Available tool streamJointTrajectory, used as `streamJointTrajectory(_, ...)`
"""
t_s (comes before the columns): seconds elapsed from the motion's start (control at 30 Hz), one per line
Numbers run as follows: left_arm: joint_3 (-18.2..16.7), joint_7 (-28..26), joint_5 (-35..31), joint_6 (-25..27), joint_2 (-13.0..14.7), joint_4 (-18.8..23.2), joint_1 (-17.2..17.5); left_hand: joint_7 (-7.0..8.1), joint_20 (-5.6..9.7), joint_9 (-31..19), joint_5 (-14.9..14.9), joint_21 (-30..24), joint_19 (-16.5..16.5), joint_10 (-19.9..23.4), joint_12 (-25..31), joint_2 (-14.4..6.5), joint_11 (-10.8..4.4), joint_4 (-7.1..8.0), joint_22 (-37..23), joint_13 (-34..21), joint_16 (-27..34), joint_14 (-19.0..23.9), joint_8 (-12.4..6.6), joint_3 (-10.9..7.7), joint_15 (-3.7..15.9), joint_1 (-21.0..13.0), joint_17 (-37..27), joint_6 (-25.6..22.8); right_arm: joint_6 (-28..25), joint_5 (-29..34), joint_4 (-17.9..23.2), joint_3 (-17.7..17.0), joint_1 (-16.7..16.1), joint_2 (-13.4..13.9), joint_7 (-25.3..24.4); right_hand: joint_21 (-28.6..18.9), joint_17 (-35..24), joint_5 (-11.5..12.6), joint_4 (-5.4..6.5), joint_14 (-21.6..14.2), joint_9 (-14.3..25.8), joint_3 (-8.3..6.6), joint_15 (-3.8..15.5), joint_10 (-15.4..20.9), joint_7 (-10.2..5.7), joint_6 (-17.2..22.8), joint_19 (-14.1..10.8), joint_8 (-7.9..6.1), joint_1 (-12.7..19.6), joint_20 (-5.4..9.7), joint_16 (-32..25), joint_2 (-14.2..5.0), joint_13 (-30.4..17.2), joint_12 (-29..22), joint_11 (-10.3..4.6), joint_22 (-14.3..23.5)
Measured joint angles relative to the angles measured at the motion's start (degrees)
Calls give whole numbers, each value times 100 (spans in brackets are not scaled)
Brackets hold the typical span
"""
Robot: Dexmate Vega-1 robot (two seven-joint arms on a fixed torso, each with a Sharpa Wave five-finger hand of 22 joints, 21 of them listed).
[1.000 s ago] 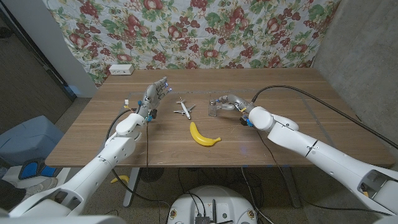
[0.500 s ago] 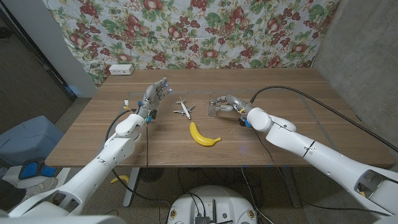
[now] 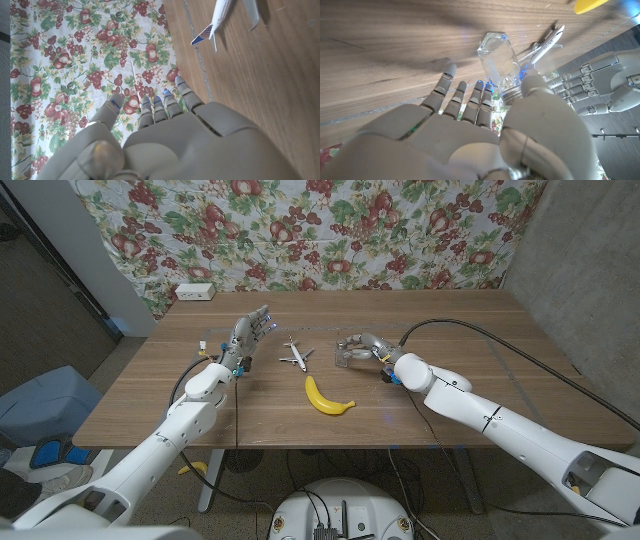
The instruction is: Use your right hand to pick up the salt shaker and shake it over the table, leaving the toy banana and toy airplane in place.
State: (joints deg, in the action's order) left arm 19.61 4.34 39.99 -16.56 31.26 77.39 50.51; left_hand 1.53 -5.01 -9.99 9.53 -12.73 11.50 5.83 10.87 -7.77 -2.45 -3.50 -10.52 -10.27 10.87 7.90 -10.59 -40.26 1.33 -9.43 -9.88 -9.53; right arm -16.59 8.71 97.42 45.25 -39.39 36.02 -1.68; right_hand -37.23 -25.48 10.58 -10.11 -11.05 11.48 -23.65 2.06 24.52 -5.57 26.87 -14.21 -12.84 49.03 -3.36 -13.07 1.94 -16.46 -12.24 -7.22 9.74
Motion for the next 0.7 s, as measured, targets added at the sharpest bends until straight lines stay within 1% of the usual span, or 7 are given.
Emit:
streamJointTrajectory(0.2,-2,18,6,6,2,-11,0,0,-31,0,0,0,31,0,0,8,0,0,0,0,0,71,0,0,10,53,0,0,66,-11,-62,7,19,-44,6,41,19,0,17,-157,0,17,30,265,-168,283,-86,-80,172,38,-115,-36,24,-93,-143,0)
streamJointTrajectory(0.3,-2,29,9,7,3,-22,-4,0,-31,0,0,0,31,0,0,8,0,15,0,0,0,71,0,-15,10,53,0,0,98,-22,-105,9,25,-71,6,41,26,0,24,-220,0,24,11,375,-233,363,-145,-125,174,60,-156,-38,24,-99,-170,0)
streamJointTrajectory(0.4,-2,37,12,8,3,-33,-8,0,-31,0,0,0,30,0,0,8,0,16,0,0,0,71,0,-16,10,53,0,0,139,-41,-144,10,35,-92,6,64,26,0,47,-272,0,47,17,448,-192,444,-165,-125,234,39,-200,-98,11,-134,-157,0)
streamJointTrajectory(0.47,-2,40,14,8,3,-37,-9,0,-30,0,0,0,30,0,0,8,0,16,0,0,0,71,0,-16,10,53,0,0,168,-51,-177,10,40,-110,6,86,22,0,48,-306,0,48,25,503,-200,503,-207,-136,233,81,-223,-98,8,-168,-165,0)
streamJointTrajectory(0.53,-3,40,15,9,4,-40,-11,0,-30,0,0,0,30,0,0,8,0,16,0,0,0,71,0,-16,10,53,0,0,216,-69,-212,10,42,-129,-1,87,11,0,80,-375,2,80,16,635,-162,601,-227,-173,233,101,-288,-98,-8,-212,-158,0)
streamJointTrajectory(0.6,-3,40,16,9,4,-40,-11,0,-30,0,0,0,30,0,0,8,0,16,0,0,0,71,0,-16,10,53,0,0,218,-70,-243,10,42,-148,-2,88,9,-4,84,-467,11,84,27,779,-178,706,-286,-201,234,114,-345,-100,-32,-263,-180,0)
streamJointTrajectory(0.7,-6,40,17,9,7,-40,-11,0,-30,0,0,0,30,-1,0,8,0,16,0,0,0,71,0,-16,10,52,0,0,310,-101,-288,8,43,-178,-43,88,-13,-21,127,-633,13,127,25,1015,-109,820,-403,-216,285,151,-469,-167,-95,-355,-167,9)
